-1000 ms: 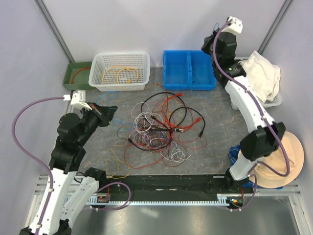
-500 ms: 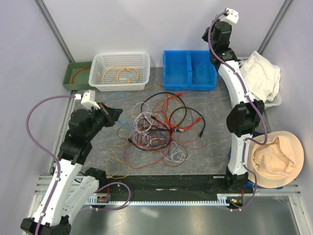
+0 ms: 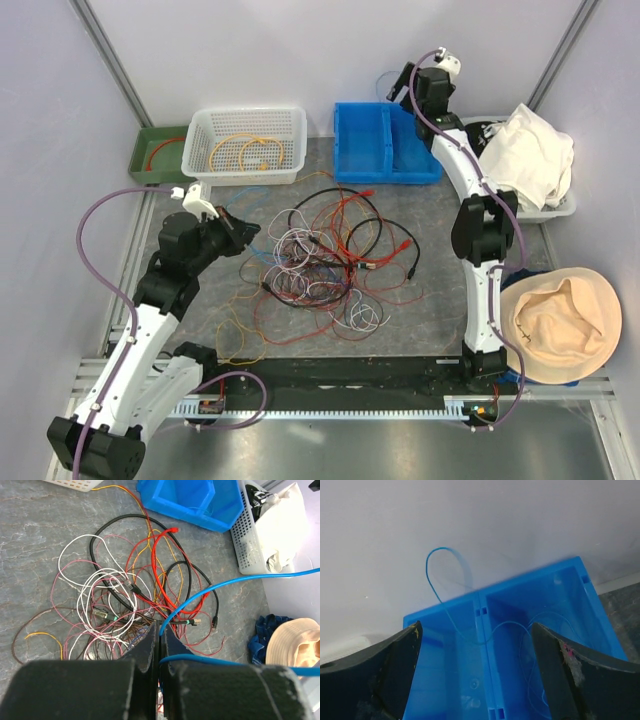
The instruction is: Untangle the cables
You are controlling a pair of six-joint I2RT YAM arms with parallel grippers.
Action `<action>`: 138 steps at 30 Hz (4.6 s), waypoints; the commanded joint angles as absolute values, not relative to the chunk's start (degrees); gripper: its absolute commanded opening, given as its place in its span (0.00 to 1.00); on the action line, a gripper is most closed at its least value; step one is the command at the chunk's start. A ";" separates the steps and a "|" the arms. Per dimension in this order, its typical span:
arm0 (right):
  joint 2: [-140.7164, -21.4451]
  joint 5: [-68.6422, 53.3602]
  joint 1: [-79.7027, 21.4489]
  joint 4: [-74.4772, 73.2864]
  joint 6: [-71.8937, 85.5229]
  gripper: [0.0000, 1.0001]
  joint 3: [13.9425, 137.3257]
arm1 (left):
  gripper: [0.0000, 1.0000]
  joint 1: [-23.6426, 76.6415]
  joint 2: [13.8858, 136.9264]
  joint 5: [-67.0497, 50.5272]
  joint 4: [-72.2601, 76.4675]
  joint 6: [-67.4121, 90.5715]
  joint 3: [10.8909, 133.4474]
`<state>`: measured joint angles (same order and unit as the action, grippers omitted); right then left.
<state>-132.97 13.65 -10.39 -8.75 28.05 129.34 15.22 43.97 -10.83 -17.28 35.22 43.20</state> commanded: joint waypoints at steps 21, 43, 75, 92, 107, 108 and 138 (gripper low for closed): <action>-80.44 -4.08 -26.44 19.40 36.47 0.91 65.33 | 0.02 15.12 46.93 -18.45 -9.58 41.92 47.11; -66.35 -6.25 -50.80 28.05 26.47 0.92 49.12 | 0.02 28.55 55.72 -22.06 -3.87 42.63 45.62; -74.87 13.01 -36.05 10.38 25.74 0.00 67.21 | 0.99 33.05 49.23 -0.89 -20.47 38.59 47.20; -108.43 15.20 -18.73 -3.69 23.38 0.00 109.57 | 1.00 32.78 38.93 7.91 -23.82 34.19 45.26; -125.67 11.08 -11.52 -7.30 26.89 0.00 127.26 | 0.99 32.61 46.05 7.12 -24.26 32.43 46.49; -126.38 10.81 -11.25 -7.29 27.24 0.00 127.53 | 1.00 32.61 46.92 7.12 -24.17 32.34 46.67; -133.69 15.82 -5.27 -19.51 30.06 0.91 129.29 | 1.00 32.69 50.01 4.22 -23.47 35.33 46.41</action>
<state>-136.90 14.00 -4.08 -18.31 30.22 128.44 32.82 50.59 5.41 -24.36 34.65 45.15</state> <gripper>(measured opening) 0.868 0.993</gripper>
